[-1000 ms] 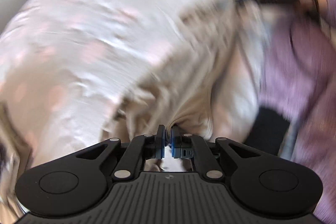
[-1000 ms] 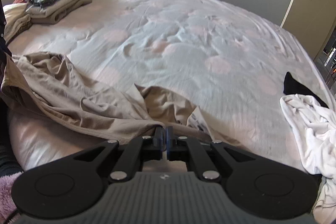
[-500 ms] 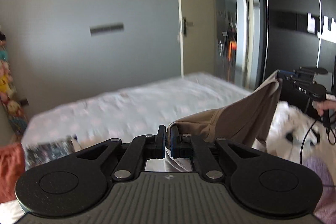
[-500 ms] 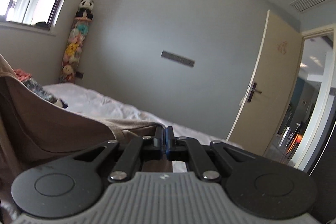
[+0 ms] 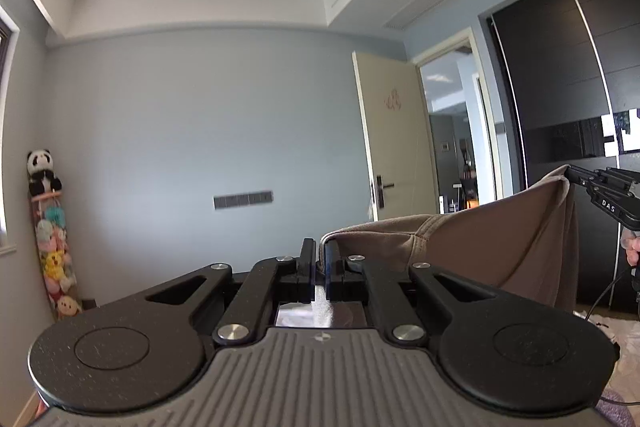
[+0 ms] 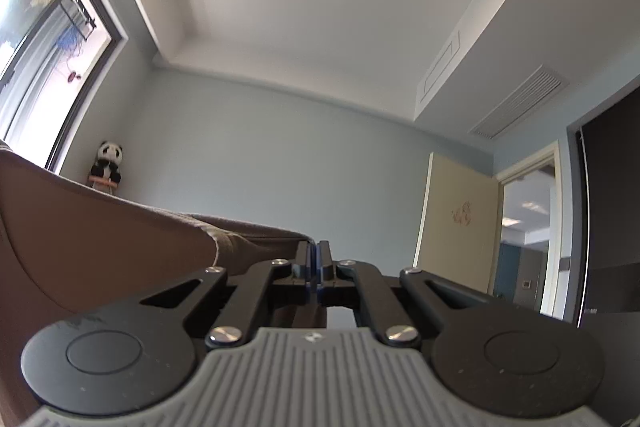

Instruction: Fold clothes

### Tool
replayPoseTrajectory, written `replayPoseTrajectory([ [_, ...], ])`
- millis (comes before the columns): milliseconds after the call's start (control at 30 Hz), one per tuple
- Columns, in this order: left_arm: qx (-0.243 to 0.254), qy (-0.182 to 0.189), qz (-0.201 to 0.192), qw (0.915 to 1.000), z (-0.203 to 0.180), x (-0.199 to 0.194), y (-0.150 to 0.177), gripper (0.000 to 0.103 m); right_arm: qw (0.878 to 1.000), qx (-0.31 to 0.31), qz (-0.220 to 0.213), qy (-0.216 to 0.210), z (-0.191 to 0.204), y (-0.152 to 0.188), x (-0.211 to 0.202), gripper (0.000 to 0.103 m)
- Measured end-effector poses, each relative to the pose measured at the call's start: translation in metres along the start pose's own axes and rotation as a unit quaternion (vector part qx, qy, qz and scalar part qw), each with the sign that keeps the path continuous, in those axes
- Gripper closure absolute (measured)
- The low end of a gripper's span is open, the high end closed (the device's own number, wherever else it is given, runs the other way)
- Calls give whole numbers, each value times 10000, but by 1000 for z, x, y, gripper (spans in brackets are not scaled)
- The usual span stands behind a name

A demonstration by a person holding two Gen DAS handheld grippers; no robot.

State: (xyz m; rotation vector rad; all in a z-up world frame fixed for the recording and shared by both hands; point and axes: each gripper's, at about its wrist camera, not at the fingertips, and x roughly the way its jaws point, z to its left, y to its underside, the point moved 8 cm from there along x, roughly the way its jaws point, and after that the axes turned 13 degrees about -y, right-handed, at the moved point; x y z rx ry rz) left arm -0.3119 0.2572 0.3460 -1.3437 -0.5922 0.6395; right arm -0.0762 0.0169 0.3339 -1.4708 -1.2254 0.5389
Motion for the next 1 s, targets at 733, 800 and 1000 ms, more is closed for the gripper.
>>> replayPoseTrajectory([
  [733,77,-122,1968,9803,-1,205,156,101,9839,127,1735,-406,21,183,123,100],
  [800,69,-136,2252,9742,-2,241,185,101,9764,188,2101,-460,23,225,149,100],
  [1000,98,-332,3034,9522,7,307,292,101,9523,162,2999,-541,35,352,222,100],
])
